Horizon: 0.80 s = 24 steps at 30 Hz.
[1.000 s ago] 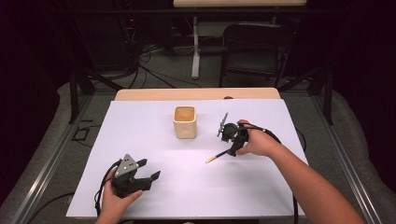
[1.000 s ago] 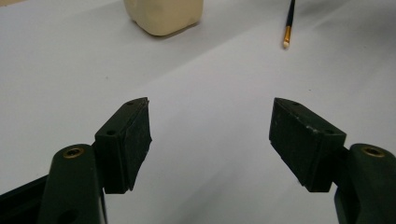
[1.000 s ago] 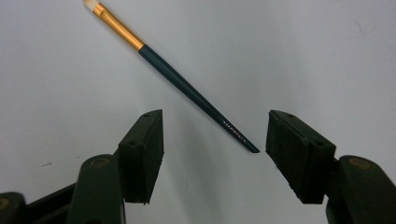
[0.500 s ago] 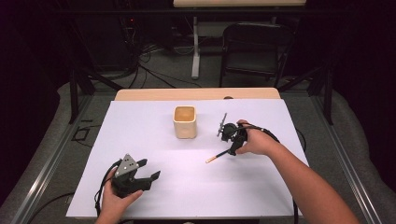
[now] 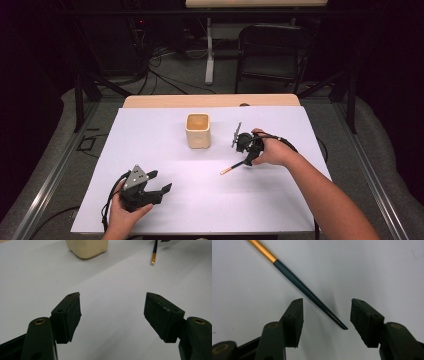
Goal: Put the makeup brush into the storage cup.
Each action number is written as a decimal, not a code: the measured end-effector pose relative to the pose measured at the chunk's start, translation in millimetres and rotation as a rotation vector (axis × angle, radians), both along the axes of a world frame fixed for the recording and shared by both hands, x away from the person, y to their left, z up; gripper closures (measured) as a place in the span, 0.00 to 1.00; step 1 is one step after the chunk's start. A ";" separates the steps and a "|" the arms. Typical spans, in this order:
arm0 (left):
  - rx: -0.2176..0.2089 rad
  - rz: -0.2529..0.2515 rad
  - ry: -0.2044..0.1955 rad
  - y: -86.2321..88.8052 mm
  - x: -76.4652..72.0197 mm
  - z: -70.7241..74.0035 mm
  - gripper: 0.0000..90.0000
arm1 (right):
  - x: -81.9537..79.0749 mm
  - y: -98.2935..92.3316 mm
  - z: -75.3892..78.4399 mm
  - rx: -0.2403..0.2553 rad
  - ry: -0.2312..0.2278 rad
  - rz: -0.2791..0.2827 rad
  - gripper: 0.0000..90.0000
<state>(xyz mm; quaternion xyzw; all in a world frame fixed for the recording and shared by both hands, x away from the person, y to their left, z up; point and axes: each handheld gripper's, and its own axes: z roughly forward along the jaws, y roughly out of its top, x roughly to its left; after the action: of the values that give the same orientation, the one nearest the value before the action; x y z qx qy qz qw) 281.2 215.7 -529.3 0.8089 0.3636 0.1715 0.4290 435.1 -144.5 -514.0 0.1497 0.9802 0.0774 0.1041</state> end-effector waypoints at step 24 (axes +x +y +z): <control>0.002 0.000 0.002 -0.1 0.3 -0.3 0.33 | -1.5 7.9 -8.9 -0.021 0.026 0.059 0.63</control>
<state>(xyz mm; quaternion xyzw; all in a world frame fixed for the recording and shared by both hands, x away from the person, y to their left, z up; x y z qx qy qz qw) 281.6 215.6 -529.6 0.8095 0.3638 0.1712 0.4278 433.5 -136.6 -522.9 0.1204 0.9862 0.0682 0.0905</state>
